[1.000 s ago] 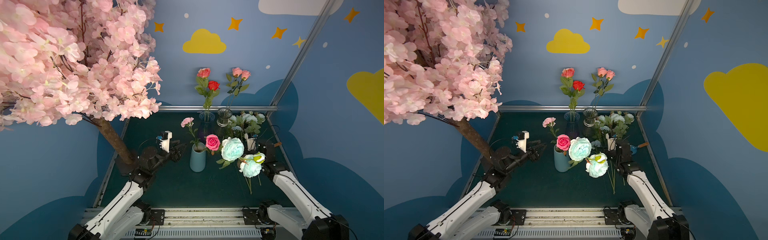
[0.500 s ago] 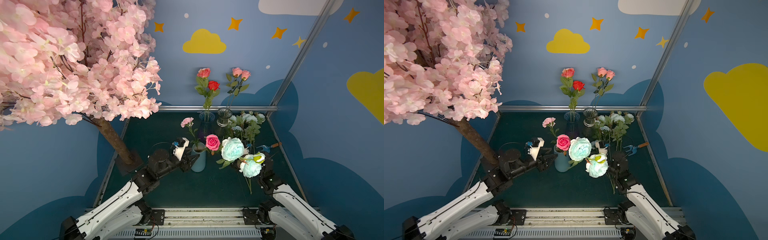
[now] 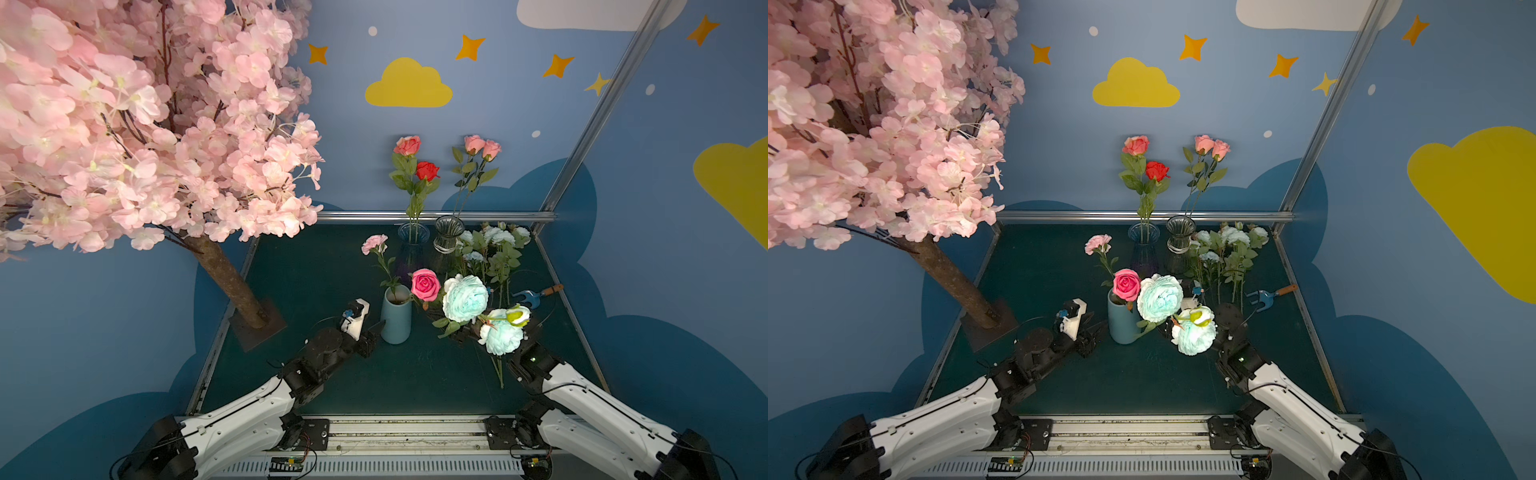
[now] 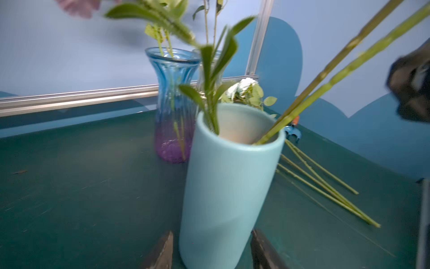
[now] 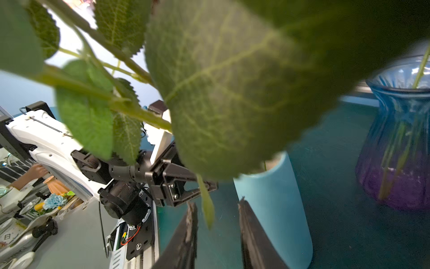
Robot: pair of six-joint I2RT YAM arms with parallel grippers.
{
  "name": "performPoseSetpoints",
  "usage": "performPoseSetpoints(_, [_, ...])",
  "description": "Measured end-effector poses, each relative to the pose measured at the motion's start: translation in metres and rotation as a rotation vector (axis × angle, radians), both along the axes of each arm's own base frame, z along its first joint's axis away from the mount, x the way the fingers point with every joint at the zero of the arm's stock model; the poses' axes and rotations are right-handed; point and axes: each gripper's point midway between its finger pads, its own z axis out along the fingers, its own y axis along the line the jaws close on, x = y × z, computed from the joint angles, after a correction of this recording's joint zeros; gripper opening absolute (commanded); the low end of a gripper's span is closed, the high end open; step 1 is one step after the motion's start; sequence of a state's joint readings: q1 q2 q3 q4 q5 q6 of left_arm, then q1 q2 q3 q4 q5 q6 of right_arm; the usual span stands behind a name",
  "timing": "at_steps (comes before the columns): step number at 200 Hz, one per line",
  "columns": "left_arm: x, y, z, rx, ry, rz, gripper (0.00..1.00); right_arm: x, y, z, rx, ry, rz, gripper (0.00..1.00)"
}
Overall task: Pick out blue flowers from the vase
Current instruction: Place the flower at the center of the board, then pick up the flower from the vase.
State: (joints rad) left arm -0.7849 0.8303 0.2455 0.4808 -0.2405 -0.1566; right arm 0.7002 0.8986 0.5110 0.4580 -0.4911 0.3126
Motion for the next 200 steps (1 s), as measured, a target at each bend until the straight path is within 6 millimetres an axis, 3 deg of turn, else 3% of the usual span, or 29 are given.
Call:
performPoseSetpoints(38, [0.016, 0.027, 0.008, -0.05, -0.049, 0.127, 0.59, 0.001, 0.028, 0.004, -0.018, -0.035, 0.03, 0.34])
performPoseSetpoints(66, [0.029, 0.046, -0.009, -0.055, 0.0, 0.197, 0.59, 0.002, 0.04, 0.002, -0.04, -0.057, 0.025, 0.35])
performPoseSetpoints(153, [0.029, 0.044, -0.007, -0.094, 0.013, 0.172, 0.59, 0.021, 0.037, 0.013, -0.056, -0.126, -0.091, 0.37])
performPoseSetpoints(200, [0.029, 0.044, -0.006, -0.1, 0.013, 0.169, 0.59, 0.026, 0.043, 0.016, -0.058, -0.127, -0.096, 0.19])
